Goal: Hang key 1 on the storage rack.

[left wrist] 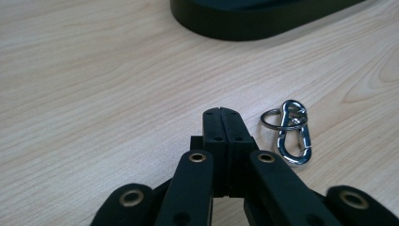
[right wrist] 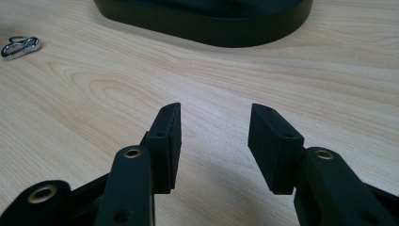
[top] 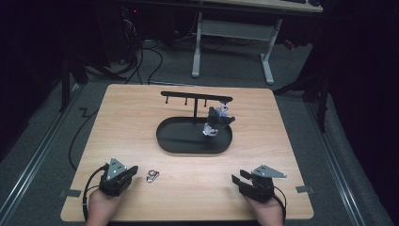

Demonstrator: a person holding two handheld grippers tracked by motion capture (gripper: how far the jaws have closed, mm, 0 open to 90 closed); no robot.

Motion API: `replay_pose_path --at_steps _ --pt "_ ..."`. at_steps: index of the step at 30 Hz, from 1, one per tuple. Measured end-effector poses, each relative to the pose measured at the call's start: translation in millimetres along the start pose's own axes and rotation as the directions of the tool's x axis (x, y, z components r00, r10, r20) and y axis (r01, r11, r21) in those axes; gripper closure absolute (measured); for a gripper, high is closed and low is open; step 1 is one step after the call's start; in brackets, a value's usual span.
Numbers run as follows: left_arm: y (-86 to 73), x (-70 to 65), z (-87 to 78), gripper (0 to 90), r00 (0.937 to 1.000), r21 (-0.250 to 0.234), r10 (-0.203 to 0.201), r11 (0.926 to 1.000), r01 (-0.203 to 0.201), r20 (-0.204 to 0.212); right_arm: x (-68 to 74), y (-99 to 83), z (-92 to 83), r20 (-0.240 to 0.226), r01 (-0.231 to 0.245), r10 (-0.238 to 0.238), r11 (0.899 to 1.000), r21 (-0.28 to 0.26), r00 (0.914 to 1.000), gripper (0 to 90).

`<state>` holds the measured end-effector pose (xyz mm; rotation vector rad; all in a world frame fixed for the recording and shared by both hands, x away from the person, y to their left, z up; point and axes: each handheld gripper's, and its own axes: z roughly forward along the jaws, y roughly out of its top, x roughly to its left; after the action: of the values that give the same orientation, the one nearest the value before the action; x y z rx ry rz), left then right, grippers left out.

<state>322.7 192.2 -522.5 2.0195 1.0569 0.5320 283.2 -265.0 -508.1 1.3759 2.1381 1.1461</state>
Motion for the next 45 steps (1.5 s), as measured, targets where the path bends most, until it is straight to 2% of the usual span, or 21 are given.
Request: replay_pose_path --at_steps 8,14,17,18,19,20,21,24,25,26,30,31,32,34,35,36,37,38,41,43,45 --pt "-0.1 -12.7 14.6 90.0 0.9993 0.053 0.009 0.9985 -0.011 0.036 4.1 1.9 4.1 -0.029 0.015 -0.015 1.0 0.01 0.9995 55.5" --pt "6.4 -32.4 22.9 90.0 0.9977 0.079 0.034 0.9961 -0.039 0.058 4.6 1.9 2.8 -0.047 0.014 -0.013 1.0 0.011 0.9988 55.6" --pt "12.6 -45.0 28.0 90.0 0.9956 0.093 0.065 0.9931 -0.071 0.068 3.7 1.6 1.2 -0.056 0.015 -0.015 1.0 0.005 0.9983 55.7" --pt "18.5 -57.8 34.8 90.0 0.993 0.093 0.078 0.9919 -0.086 0.089 3.4 1.7 0.2 -0.057 0.007 -0.007 1.0 0.006 0.9984 55.7" --pt "18.5 -57.8 34.8 90.0 0.993 0.093 0.078 0.9919 -0.086 0.089 3.4 1.7 0.2 -0.057 0.007 -0.007 1.0 0.006 0.9984 55.7" --pt "24.4 -71.2 41.9 90.0 0.9891 0.091 0.111 0.9886 -0.12 0.097 1.6 1.7 -1.3 -0.063 -0.002 0.002 1.0 -0.001 0.998 55.7" --pt "24.4 -71.2 41.9 90.0 0.9891 0.091 0.111 0.9886 -0.12 0.097 1.6 1.7 -1.3 -0.063 -0.002 0.002 1.0 -0.001 0.998 55.7" --pt "33.2 -90.3 52.8 90.0 0.9829 0.086 0.124 0.9869 -0.137 0.136 -0.6 1.2 -2.6 -0.073 -0.003 0.003 1.0 -0.005 0.9973 55.7" --pt "39.1 -105.7 60.5 90.0 0.9762 0.078 0.135 0.9857 -0.15 0.169 -1.8 1.0 -3.1 -0.077 -0.006 0.006 1.0 -0.003 0.997 55.7" --pt "39.1 -105.7 60.5 90.0 0.9762 0.078 0.135 0.9857 -0.15 0.169 -2.6 1.0 -3.5 -0.078 -0.008 0.008 1.0 -0.001 0.9969 55.7" --pt "50.1 -137.3 76.0 90.0 0.9608 0.058 0.152 0.9838 -0.169 0.232 -6.9 0.7 -4.7 -0.079 -0.019 0.018 1.0 -0.006 0.9967 55.7" --pt "55.3 -151.9 83.8 90.0 0.9532 0.047 0.158 0.9833 -0.176 0.257 -7.9 0.4 -5.1 -0.079 -0.023 0.023 1.0 -0.006 0.9966 55.7" --pt "55.3 -151.9 83.8 90.0 0.9532 0.047 0.158 0.9833 -0.176 0.257 -7.9 0.4 -5.1 -0.079 -0.023 0.023 1.0 -0.006 0.9966 55.7" --pt "64.4 -173.5 95.2 90.0 0.9375 0.037 0.182 0.9788 -0.201 0.297 -11.0 -0.1 -7.2 -0.074 -0.038 0.037 0.999 -0.009 0.9965 55.8" --pt "64.4 -173.5 95.2 90.0 0.9375 0.037 0.182 0.9788 -0.201 0.297 -11.0 -0.1 -7.2 -0.074 -0.038 0.037 0.999 -0.009 0.9965 55.8" --pt "66.8 -179.8 97.9 90.0 0.9321 0.035 0.188 0.9772 -0.209 0.309 -12.1 -0.2 -7.9 -0.072 -0.041 0.04 0.999 -0.01 0.9966 55.8" --pt "70.2 -190.4 101.4 90.0 0.9213 0.029 0.201 0.9743 -0.223 0.333 -13.8 -0.5 -8.8 -0.069 -0.047 0.046 0.999 -0.014 0.9966 55.9" --pt "70.2 -190.4 101.4 90.0 0.9213 0.029 0.201 0.9743 -0.223 0.333 -13.8 -0.5 -8.8 -0.069 -0.047 0.046 0.999 -0.014 0.9966 55.9" --pt "73.5 -204.0 103.5 90.0 0.9054 0.017 0.209 0.9728 -0.231 0.37 -16.1 -1.1 -9.7 -0.067 -0.059 0.058 0.998 -0.017 0.9961 56.0" --pt "74.5 -208.2 102.1 90.0 0.8998 0.006 0.209 0.9734 -0.229 0.383 -17.3 -1.8 -9.5 -0.067 -0.068 0.068 0.998 -0.01 0.9955 56.1" --pt "74.7 -206.6 98.6 89.7 0.9011 -0.006 0.214 0.9735 -0.229 0.377 -17.5 -2.0 -9.1 -0.069 -0.069 0.068 0.998 -0.011 0.9953 56.3"
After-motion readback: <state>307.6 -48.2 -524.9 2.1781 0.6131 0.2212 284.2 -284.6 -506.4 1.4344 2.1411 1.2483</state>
